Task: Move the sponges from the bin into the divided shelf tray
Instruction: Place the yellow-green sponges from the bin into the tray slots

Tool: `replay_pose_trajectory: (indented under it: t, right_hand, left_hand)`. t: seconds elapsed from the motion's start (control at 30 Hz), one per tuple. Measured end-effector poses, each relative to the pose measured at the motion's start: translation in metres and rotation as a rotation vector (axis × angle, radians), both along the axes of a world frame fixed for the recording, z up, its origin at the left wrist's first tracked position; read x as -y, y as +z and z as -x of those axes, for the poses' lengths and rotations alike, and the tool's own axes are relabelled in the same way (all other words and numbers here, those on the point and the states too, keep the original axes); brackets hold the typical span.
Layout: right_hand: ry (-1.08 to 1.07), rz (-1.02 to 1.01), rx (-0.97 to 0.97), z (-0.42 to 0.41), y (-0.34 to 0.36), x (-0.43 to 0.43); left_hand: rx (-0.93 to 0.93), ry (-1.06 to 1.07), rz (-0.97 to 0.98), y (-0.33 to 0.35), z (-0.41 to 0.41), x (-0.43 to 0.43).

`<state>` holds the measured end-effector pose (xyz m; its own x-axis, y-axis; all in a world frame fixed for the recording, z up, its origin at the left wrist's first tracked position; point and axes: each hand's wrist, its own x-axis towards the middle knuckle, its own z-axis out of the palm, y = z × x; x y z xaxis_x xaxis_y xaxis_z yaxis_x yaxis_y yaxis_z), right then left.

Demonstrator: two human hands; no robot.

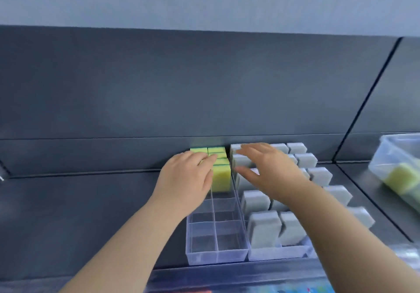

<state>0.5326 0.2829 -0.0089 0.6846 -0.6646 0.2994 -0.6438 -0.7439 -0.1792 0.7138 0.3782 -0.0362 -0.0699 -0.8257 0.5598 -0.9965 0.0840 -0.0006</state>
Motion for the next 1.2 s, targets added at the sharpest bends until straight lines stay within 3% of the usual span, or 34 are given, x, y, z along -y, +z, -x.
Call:
replay_pose_trajectory:
  t: [0.13, 0.27, 0.5, 0.7, 1.03, 1.2]
  right_hand:
    - [-0.111, 0.077, 0.252, 0.023, -0.014, -0.052]
    - [-0.267, 0.005, 0.33, 0.053, -0.046, -0.098]
    - [-0.572, -0.106, 0.326, 0.159, -0.076, -0.153]
    - [-0.754, -0.157, 0.411, 0.268, -0.094, -0.159]
    - [-0.806, -0.236, 0.318, 0.489, -0.099, -0.135]
    - [-0.808, -0.263, 0.276, 0.562, -0.103, -0.114]
  left_hand:
    - [-0.053, -0.138, 0.003, 0.001, 0.02, -0.029]
    - [-0.075, -0.282, -0.052, -0.019, 0.054, -0.045]
    - [-0.075, -0.478, -0.064, -0.031, 0.144, -0.045]
    - [-0.125, -0.5, -0.12, -0.039, 0.232, -0.032]
    - [-0.156, -0.528, -0.182, -0.069, 0.444, 0.018]
    - [-0.112, -0.499, -0.214, -0.067, 0.512, 0.052]
